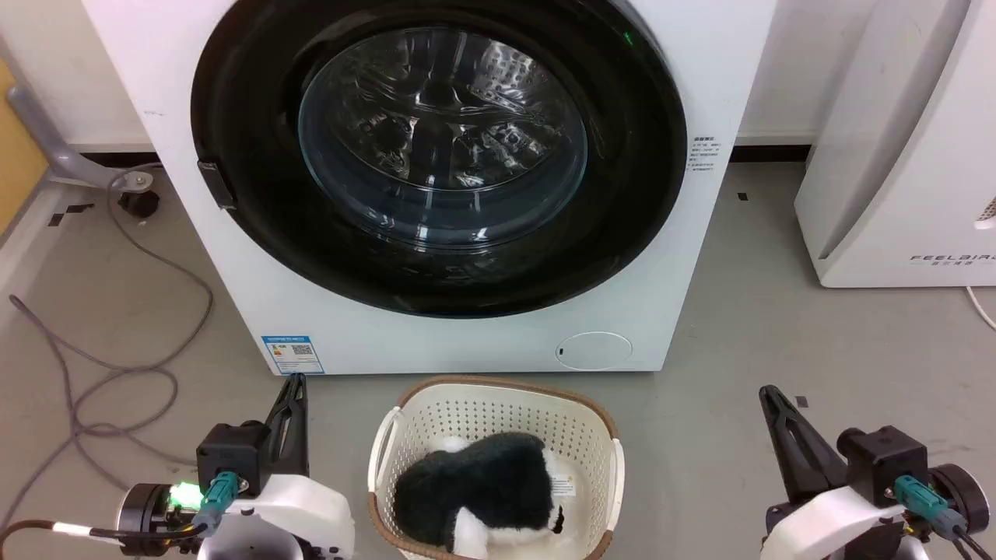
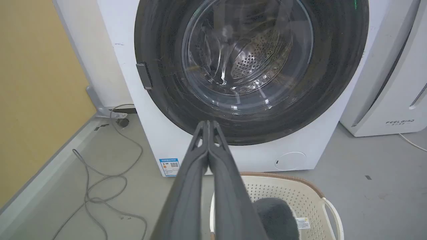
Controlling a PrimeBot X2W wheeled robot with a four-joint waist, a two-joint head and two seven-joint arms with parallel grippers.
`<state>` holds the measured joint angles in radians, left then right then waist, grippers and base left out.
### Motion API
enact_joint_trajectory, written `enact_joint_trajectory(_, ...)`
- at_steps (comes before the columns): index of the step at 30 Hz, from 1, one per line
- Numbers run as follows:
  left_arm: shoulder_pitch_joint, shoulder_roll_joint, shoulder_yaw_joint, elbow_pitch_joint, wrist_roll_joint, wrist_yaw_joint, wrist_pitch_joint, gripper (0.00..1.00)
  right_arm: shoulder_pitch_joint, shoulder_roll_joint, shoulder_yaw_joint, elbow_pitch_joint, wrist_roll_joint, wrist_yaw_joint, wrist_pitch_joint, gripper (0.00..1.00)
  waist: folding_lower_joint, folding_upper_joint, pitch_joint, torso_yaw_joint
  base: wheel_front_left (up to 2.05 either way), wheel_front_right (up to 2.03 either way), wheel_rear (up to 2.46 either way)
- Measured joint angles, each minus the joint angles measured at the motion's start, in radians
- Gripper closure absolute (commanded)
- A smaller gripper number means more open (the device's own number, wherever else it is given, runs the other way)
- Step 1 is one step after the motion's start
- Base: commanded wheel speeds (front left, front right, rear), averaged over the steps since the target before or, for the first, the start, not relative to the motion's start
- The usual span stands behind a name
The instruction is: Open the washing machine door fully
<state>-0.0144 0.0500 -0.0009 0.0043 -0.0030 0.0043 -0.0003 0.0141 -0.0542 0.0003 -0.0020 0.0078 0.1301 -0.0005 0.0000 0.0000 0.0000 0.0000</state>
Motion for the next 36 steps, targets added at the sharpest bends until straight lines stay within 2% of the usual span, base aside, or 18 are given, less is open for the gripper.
enact_joint_trajectory(17, 0.000, 0.000, 0.000, 0.000, 0.000, 0.000, 0.000, 1.00, 0.000, 0.000, 0.000, 0.000, 0.000, 0.000, 0.000, 1.00, 0.0000, 0.0000, 0.000, 0.000, 0.00, 0.00, 0.00)
enact_joint_trajectory(18, 0.000, 0.000, 0.000, 0.001, -0.001, 0.000, 0.000, 0.00, 0.001, 0.000, -0.002, 0.004, 0.002, 0.000, -0.001, 0.00, 0.0000, 0.0000, 0.000, 0.000, 0.00, 0.00, 0.00)
enact_joint_trajectory(29, 0.000, -0.001, -0.007, 0.003, -0.001, 0.011, -0.011, 0.00, 0.002, 0.000, -0.007, 0.005, 0.031, 0.000, -0.011, 0.00, 0.0000, 0.0000, 0.002, 0.000, 0.00, 0.00, 0.00)
enact_joint_trajectory(36, 0.000, -0.001, -0.014, 0.005, -0.009, 0.024, -0.026, 0.00, 0.002, 0.000, -0.010, -0.002, 0.095, 0.000, -0.024, 0.00, 0.0000, 0.0000, 0.003, 0.000, 0.00, 0.00, 0.00)
